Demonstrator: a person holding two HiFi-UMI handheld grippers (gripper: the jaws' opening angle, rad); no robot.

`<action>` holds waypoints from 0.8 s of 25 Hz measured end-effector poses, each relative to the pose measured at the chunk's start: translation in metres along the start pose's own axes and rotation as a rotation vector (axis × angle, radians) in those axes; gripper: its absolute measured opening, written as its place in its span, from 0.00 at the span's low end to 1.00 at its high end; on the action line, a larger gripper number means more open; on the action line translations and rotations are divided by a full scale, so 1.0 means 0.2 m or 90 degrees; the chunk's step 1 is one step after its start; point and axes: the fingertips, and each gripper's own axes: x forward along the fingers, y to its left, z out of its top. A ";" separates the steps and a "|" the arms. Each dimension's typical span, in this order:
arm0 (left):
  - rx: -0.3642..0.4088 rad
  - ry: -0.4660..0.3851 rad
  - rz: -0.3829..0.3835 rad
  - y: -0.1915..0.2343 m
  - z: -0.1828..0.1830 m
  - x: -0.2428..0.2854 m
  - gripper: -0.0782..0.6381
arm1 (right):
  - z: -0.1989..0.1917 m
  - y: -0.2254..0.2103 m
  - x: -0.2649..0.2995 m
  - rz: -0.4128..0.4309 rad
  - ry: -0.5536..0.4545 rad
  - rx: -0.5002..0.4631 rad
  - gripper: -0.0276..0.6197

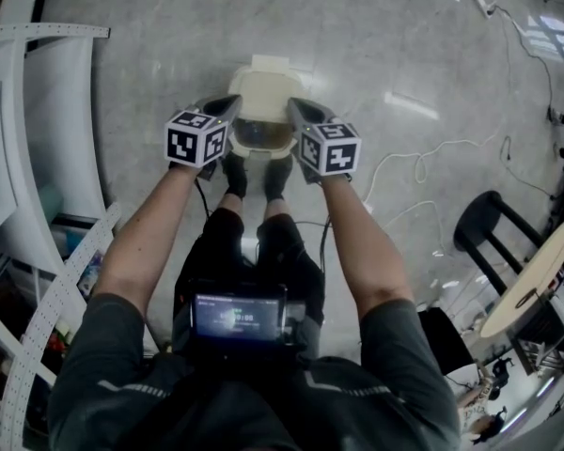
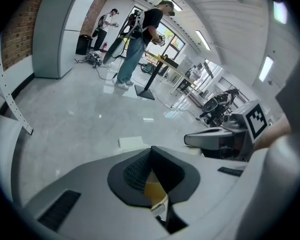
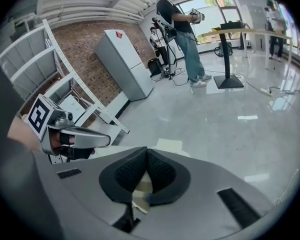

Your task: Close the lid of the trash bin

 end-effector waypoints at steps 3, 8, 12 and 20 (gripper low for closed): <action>-0.007 0.022 0.005 -0.01 -0.16 0.00 0.10 | -0.15 0.02 -0.01 0.001 0.021 0.002 0.06; -0.003 0.065 0.000 -0.02 -0.40 0.05 0.10 | -0.39 0.04 0.04 0.009 0.053 0.005 0.06; 0.008 0.101 -0.002 0.00 -0.58 0.10 0.10 | -0.57 0.04 0.10 0.014 0.087 -0.005 0.06; -0.018 0.122 0.031 0.06 -0.81 0.21 0.10 | -0.79 0.00 0.21 0.005 0.101 0.042 0.06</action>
